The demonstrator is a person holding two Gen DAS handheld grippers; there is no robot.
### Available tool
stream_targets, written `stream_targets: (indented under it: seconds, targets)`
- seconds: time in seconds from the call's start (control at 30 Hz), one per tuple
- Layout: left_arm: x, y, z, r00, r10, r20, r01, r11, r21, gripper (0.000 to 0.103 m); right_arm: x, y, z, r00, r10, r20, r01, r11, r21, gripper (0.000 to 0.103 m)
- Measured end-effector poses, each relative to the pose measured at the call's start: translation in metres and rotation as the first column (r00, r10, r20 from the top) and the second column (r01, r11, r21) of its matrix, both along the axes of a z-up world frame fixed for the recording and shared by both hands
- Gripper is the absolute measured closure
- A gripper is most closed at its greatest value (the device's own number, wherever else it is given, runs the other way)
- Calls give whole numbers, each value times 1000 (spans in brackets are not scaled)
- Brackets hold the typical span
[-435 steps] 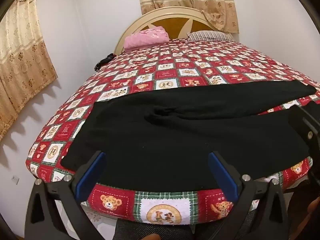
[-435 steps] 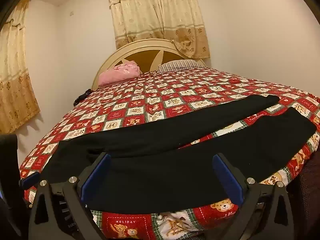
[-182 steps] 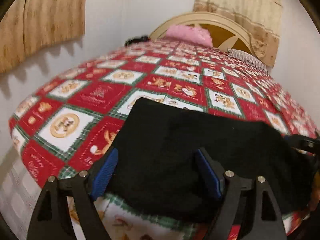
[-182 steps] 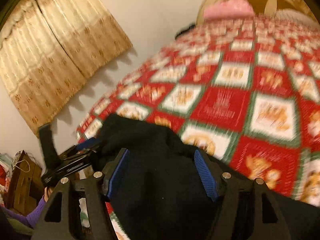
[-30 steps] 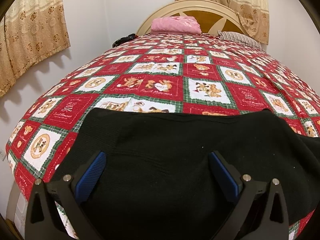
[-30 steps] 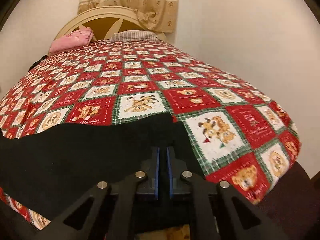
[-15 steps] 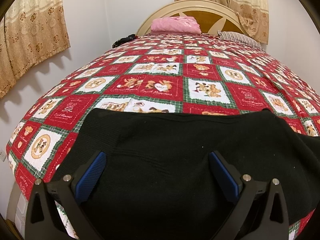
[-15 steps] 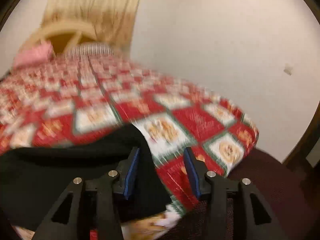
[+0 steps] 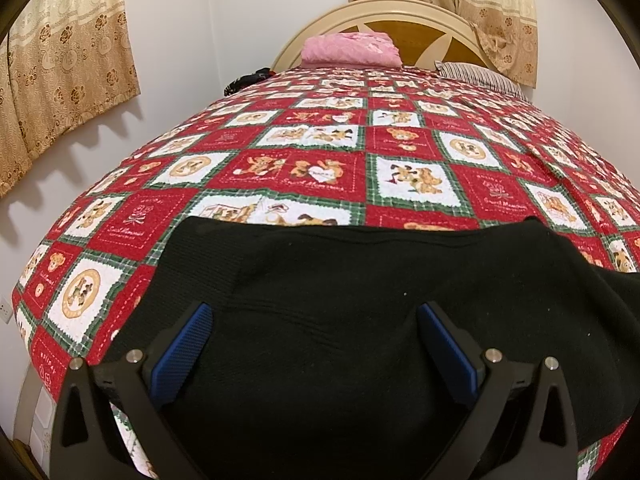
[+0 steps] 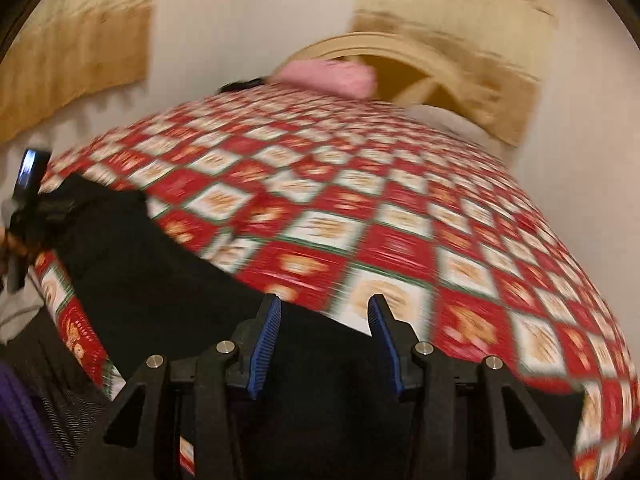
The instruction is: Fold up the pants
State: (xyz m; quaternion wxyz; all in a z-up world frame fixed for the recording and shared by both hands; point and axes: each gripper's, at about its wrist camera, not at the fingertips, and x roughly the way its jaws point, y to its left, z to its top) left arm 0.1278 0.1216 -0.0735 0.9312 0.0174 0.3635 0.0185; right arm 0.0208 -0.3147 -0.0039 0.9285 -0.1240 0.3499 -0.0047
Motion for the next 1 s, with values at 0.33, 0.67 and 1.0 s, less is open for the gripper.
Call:
stream_targets:
  seconds: [0.33,0.67,1.0]
  targets:
    - [-1,0,0,1000,-7,11,7,1000,-9,0,55,54,-47,946,221,-238,-237,971,-40,56]
    - [-2,-1,0,1000,-7,17,7,1000,-11,0,29,69,-40,995,88,-47,-95,977,-192,99]
    - [-2,-1,0,1000,-8,18,8,1000,-10,0,16,79,-55,993,90,-75,-107,960,-257,93]
